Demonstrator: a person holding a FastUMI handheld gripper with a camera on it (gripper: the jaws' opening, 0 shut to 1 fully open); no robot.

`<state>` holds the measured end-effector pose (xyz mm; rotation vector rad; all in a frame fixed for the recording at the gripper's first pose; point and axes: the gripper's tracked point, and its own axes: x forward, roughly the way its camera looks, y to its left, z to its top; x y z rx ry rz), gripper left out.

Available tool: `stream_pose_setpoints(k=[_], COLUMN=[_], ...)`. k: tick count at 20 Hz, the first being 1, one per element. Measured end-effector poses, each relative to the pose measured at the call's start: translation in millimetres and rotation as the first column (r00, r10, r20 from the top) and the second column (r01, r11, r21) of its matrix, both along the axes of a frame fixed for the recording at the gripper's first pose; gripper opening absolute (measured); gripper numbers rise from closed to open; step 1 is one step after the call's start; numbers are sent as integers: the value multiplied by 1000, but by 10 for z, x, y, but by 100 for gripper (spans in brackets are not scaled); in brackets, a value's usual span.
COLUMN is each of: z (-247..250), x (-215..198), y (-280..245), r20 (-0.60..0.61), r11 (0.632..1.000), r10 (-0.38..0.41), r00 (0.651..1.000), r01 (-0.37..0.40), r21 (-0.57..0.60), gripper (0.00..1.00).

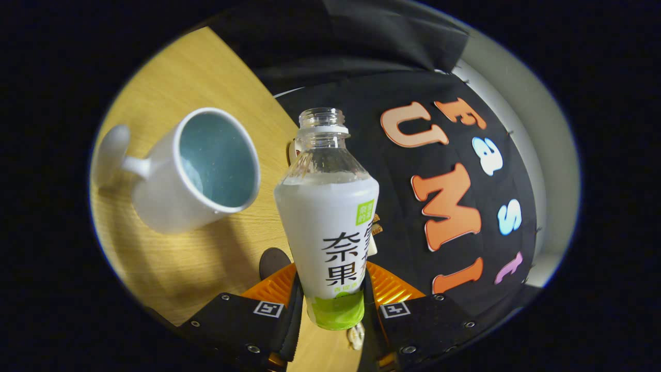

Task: Take the bottle from table, then pour the juice into the cup, finally place the bottle on the coaster

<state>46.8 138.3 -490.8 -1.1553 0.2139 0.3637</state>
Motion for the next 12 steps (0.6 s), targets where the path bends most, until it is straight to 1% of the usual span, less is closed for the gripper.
stream_pose_setpoints(k=[2, 3, 5, 8, 9, 12], z=[-72, -102, -156, -188, -200, -237], x=[40, 31, 1, -18, -33, -74], y=[-22, -15, 1, 4, 20, 49], r20=[-48, -78, -158, -239, -264, -357], r11=[987, 971, 923, 839, 804, 671], r10=[-68, -92, -136, -181, -191, -219], r00=[997, 993, 978, 954, 946, 908], r01=[74, 107, 183, 277, 304, 406], r21=[143, 214, 338, 468, 510, 620], gripper=[54, 53, 54, 54, 54, 54])
